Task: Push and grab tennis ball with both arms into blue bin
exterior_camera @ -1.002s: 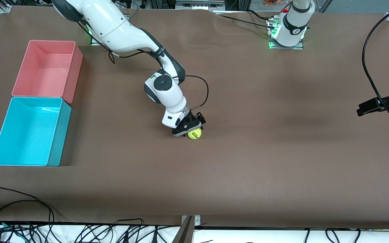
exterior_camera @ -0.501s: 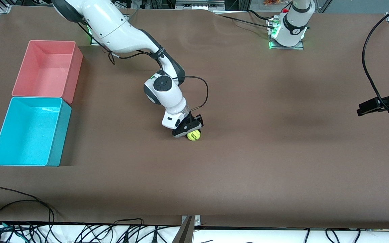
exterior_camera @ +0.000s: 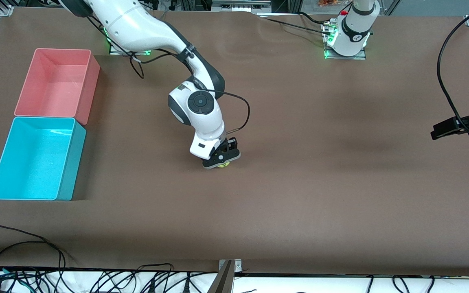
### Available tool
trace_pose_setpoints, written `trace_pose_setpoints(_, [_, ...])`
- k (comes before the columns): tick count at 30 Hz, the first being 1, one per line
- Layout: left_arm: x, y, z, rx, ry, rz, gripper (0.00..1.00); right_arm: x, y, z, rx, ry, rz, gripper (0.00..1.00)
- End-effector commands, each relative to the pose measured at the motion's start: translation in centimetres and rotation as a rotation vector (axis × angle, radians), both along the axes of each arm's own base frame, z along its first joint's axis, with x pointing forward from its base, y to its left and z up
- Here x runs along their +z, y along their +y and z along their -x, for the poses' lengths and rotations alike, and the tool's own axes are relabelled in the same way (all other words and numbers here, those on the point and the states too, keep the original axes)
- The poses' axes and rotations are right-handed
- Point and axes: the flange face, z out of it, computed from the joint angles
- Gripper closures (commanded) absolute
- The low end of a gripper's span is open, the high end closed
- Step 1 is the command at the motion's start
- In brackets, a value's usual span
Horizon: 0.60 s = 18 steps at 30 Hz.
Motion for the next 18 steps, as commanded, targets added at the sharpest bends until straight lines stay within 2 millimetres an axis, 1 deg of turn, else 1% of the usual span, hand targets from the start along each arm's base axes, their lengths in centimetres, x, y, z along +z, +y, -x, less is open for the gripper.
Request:
trace_pose_setpoints(1, [1.7, 0.0, 0.9, -0.016, -0.013, 0.018, 0.0, 2.9, -0.4, -0.8, 0.016, 0.058, 0.078, 0.71])
trace_pose_setpoints(3, [1.7, -0.1, 1.2, -0.017, -0.011, 0.017, 0.0, 3.6, -0.9, -0.9, 0.018, 0.089, 0.112, 0.71])
trace_pose_setpoints(5, [1.6, -0.3, 1.6, -0.02, -0.011, 0.015, 0.0, 5.5, -1.9, -1.2, 0.02, 0.103, 0.129, 0.71])
trace_pose_setpoints(6, [1.5, -0.4, 1.7, -0.021, -0.014, 0.014, 0.0, 6.0, -2.6, -1.5, 0.021, 0.119, 0.134, 0.71])
trace_pose_setpoints(8, [1.4, -0.7, 2.2, -0.023, -0.027, 0.02, 0.0, 6.6, -4.2, -2.0, 0.026, 0.16, 0.134, 0.71])
trace_pose_setpoints(12, [0.8, -1.2, 3.6, -0.023, -0.057, 0.017, 0.0, 9.7, -8.4, -3.5, 0.047, 0.215, 0.122, 0.7])
trace_pose_setpoints(15, [0.6, -1.6, 4.9, -0.024, -0.057, 0.008, 0.0, 11.3, -11.4, -4.1, 0.032, 0.257, 0.141, 0.7])
trace_pose_setpoints(18, [0.8, -1.5, 4.8, -0.023, -0.062, 0.01, 0.0, 13.5, -13.3, -4.2, 0.008, 0.267, 0.155, 0.7])
